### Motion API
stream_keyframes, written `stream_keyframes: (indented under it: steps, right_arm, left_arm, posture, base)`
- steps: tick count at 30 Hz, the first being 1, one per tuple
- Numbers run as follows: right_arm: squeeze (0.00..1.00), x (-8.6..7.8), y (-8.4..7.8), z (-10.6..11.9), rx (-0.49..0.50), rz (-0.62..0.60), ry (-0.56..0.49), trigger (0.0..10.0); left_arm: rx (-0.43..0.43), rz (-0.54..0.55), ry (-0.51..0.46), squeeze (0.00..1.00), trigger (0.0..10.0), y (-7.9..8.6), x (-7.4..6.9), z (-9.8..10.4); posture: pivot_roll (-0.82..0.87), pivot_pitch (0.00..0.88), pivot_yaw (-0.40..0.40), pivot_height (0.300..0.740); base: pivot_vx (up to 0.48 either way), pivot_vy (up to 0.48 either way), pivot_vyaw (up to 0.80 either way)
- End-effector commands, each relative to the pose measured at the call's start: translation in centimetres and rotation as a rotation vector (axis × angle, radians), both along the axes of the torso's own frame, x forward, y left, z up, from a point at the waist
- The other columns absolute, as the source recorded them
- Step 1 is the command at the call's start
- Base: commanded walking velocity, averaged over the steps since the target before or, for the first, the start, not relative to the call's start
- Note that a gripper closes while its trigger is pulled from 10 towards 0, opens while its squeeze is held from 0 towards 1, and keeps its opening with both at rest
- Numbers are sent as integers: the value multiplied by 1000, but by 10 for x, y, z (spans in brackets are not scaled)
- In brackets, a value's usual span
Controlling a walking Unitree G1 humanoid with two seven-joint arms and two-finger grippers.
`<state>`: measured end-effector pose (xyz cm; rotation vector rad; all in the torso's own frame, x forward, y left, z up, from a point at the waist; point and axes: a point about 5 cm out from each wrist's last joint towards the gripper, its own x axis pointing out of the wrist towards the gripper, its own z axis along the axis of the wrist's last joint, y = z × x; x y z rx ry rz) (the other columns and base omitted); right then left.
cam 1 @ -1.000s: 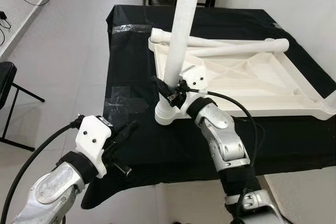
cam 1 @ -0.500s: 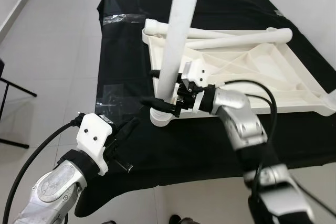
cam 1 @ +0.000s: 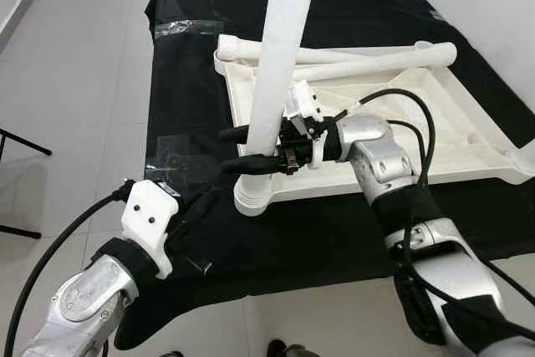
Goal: Building children table
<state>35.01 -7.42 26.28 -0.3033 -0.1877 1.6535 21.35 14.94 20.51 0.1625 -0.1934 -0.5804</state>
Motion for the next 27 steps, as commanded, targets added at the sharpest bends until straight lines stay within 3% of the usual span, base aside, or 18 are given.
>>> stream_keyframes:
  steps: [1, 4, 8, 9, 10, 11, 12, 13, 15, 16, 17, 26, 27]
  right_arm:
    - [0, -3, 4, -3, -38, 63, -6, 0]
    - [0, -2, 2, -8, -31, 46, -9, 0]
    - [0, 2, -5, -23, 17, -149, -28, 0]
    - [0, 2, -5, -23, 17, -149, -28, 0]
    - [0, 4, -6, -31, 33, -258, -11, 0]
    - [0, 6, -5, -43, 83, -450, 22, 0]
    - [0, 6, -5, -43, 83, -450, 22, 0]
    - [0, 6, -3, -62, 100, -722, 65, 0]
    - [0, 6, -3, -62, 100, -722, 65, 0]
    - [0, -8, 2, -88, 79, -874, 117, 0]
    - [0, -22, 10, -99, 18, -915, 52, 0]
    - [0, -26, 20, -100, 34, -892, 77, 0]
    - [0, -25, 23, -96, 60, -859, 79, 10000]
  left_arm:
    - [2, -11, 13, 0, 10000, -1, -3, -2]
    - [2, -12, 14, 0, 10000, -1, -4, -2]
    - [2, -17, 18, 0, 10000, -2, -4, -2]
    - [2, -17, 18, 0, 10000, -2, -4, -2]
    - [2, -18, 18, 0, 10000, -2, -4, -3]
    - [3, -19, 20, 0, 10000, -2, -4, -3]
    - [3, -19, 20, 0, 10000, -2, -4, -3]
    - [3, -20, 20, 0, 10000, -2, -5, -3]
    - [3, -20, 20, 0, 10000, -2, -5, -3]
    - [5, -21, 21, 0, 10000, -2, -5, -3]
    - [1, -23, 21, 0, 10000, -2, -5, -2]
    - [-8, -42, 25, 0, 10000, -7, -5, -4]
    - [-4, -39, 24, 0, 10000, -5, -5, -3]
  posture:
    - [130, 235, -138, 740]
    - [126, 236, -138, 740]
    - [119, 237, -136, 740]
    - [119, 237, -136, 740]
    - [111, 237, -141, 740]
    - [110, 231, -154, 740]
    - [110, 231, -154, 740]
    - [111, 231, -150, 740]
    - [111, 231, -150, 740]
    - [131, 247, -135, 740]
    - [123, 238, -123, 740]
    - [124, 224, -139, 740]
    - [137, 215, -116, 740]
  base:
    - [0, 0, 0]
    - [0, 0, 0]
    - [0, 0, 0]
    - [0, 0, 0]
    - [0, 0, 0]
    - [0, 0, 0]
    - [0, 0, 0]
    - [0, 0, 0]
    - [0, 0, 0]
    - [0, 0, 0]
    - [0, 0, 0]
    - [0, 0, 0]
    - [0, 0, 0]
